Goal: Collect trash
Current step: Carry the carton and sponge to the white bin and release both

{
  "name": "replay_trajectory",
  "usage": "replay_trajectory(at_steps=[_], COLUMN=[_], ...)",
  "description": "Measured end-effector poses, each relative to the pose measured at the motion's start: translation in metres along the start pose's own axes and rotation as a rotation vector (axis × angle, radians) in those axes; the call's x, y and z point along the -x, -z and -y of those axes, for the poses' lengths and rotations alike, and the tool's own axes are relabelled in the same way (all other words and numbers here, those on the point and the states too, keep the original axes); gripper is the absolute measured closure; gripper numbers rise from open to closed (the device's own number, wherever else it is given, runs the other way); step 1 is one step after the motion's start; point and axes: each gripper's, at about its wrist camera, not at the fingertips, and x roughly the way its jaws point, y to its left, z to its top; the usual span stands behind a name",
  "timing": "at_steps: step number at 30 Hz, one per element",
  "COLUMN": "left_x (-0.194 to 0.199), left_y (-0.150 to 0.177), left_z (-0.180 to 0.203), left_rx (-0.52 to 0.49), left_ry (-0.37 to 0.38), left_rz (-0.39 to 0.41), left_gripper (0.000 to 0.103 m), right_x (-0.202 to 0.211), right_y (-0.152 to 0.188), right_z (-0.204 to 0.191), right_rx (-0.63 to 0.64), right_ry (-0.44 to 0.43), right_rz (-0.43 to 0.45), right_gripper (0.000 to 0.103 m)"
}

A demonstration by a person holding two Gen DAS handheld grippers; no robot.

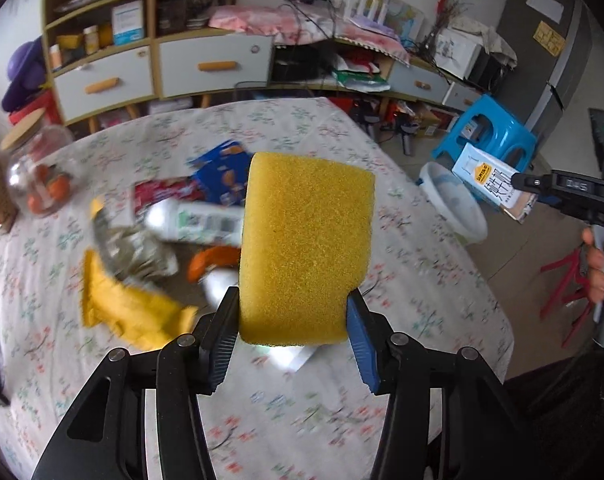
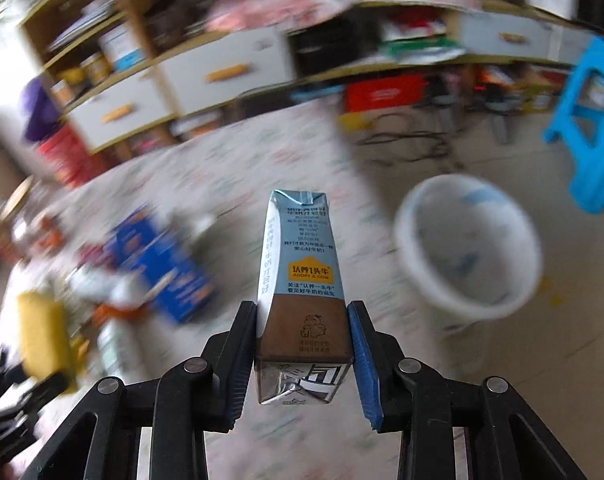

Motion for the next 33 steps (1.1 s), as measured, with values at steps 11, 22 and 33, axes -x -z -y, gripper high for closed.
replay_trajectory(at_steps=[11,22,33], left_x=[-0.063,-0.129,-0.172], left_y=[-0.057,-0.091,-0.105], left_z=[0.094,0.175,0.227], left_rx=[-0.109,-0.179,-0.255], left_ry=[0.093,0.203,0.219], left_rz=[-0.062,-0.140,-0.171], left_gripper=[0.049,0.049,0.048], right_x=[-0.043,-0.040,-0.006], right_y=[-0.038,-0.042,-0.023], right_z=[0.116,0.160,0.209], right_rx=[-0.219,-0.336,-0.362], right_ry=[0.067,0.070,0.152], right_rz=[-0.015,-0.020,0.000], right_gripper=[0.062,0.039,0.034])
